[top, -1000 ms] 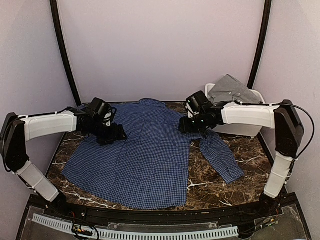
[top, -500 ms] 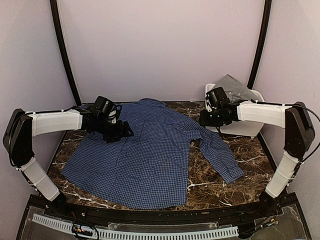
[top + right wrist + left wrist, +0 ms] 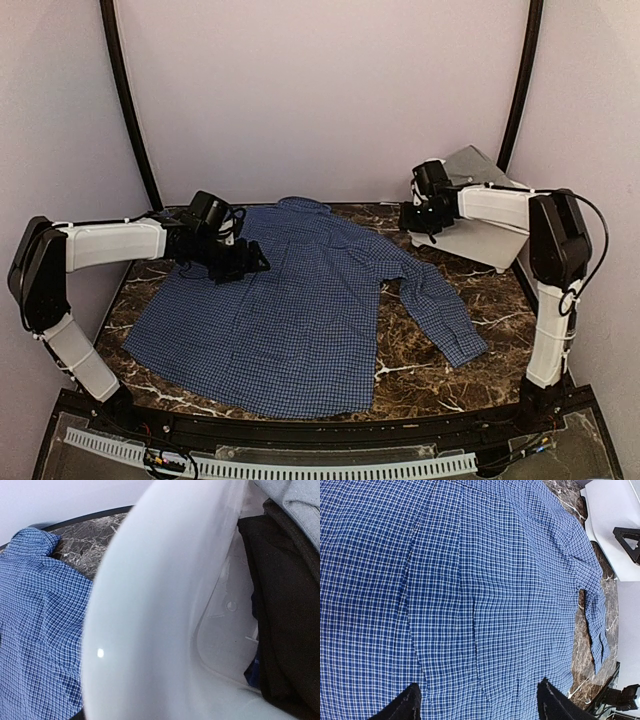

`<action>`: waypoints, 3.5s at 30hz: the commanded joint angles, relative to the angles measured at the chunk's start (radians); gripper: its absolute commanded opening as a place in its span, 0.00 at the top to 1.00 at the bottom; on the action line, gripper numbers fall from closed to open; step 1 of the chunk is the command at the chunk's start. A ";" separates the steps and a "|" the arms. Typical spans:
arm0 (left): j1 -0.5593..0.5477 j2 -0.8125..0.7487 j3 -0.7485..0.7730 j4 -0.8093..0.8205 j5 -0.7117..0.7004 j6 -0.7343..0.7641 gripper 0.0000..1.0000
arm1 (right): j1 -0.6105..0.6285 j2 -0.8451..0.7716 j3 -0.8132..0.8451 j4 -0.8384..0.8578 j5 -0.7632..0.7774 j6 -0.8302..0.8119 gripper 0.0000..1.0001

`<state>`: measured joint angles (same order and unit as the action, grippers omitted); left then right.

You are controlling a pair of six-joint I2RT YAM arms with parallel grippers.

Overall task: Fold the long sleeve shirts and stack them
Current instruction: Move the bin to the corner of the board, then pick up the sleeve from the center of the board, then place the sleeve at the center of the board, then pick up the sleeve from the center of the board.

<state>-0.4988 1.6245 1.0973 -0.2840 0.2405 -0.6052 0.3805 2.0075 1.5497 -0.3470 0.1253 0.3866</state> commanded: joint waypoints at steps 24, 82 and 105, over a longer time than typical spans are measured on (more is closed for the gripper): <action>-0.006 0.034 0.053 0.039 0.086 0.061 0.21 | 0.122 -0.567 -0.722 -0.060 0.215 0.367 0.40; 0.000 0.005 0.013 0.021 0.039 0.039 0.21 | 0.492 -0.076 0.055 0.004 0.042 0.110 0.39; 0.000 0.040 0.007 0.055 0.088 0.014 0.22 | 0.301 0.052 -0.144 0.117 -0.130 0.139 0.51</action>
<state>-0.5018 1.6726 1.1152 -0.2337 0.3180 -0.5884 0.7013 2.0377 1.4094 -0.2504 -0.0605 0.5102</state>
